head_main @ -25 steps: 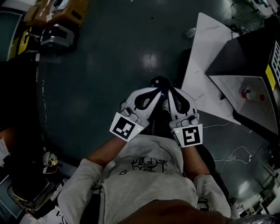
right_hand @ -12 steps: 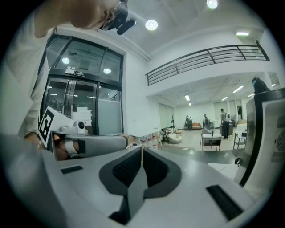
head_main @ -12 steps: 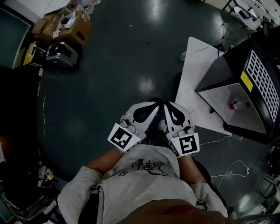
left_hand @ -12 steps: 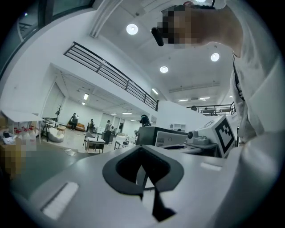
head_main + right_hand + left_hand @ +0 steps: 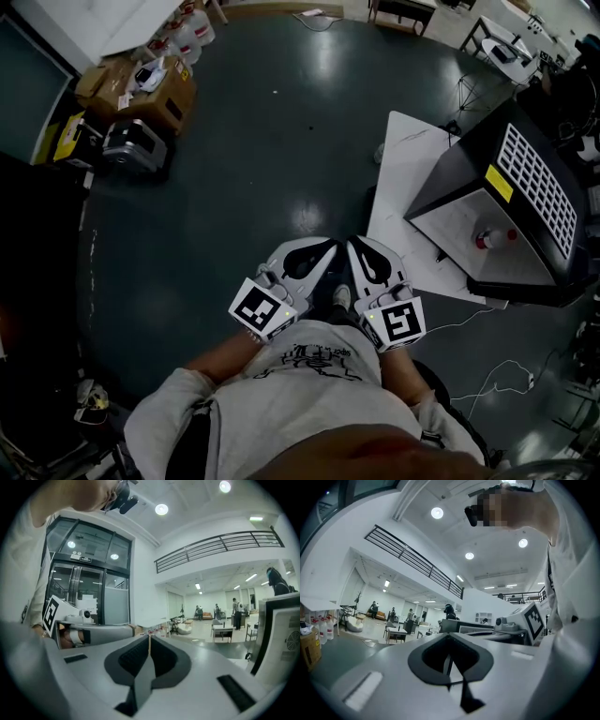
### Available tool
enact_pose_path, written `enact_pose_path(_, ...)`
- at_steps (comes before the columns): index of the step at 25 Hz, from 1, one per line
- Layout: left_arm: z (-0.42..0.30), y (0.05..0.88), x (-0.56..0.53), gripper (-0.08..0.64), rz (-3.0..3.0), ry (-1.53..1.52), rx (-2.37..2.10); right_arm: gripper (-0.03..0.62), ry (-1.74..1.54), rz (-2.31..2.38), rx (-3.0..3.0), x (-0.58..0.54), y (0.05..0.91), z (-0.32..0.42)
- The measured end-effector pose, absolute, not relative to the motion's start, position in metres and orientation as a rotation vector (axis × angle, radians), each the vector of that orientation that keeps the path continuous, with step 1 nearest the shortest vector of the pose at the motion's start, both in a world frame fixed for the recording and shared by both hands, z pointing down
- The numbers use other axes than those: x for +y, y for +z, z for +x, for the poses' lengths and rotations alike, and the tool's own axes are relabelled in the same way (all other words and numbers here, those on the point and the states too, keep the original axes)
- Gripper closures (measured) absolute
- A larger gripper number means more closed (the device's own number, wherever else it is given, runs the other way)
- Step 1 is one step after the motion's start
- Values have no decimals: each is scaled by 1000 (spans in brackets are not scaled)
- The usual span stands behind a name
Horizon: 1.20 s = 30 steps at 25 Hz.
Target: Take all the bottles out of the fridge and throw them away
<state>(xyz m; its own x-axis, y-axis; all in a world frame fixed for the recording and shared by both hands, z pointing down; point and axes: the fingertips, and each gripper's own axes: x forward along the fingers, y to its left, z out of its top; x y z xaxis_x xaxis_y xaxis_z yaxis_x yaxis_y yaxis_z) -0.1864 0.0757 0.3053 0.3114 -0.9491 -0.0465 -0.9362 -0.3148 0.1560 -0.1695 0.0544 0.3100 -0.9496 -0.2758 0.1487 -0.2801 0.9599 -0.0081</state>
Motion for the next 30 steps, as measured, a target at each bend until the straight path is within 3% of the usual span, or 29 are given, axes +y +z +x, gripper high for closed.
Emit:
enact_pose_path(18,-165,281,79,552,2549,-229,-1645,573,47,525,-2959,61,283,-153)
enact_pose_path(30,-108,275,49,552,2656,-243,-1436,572,49,750,-2910,33,279,-92)
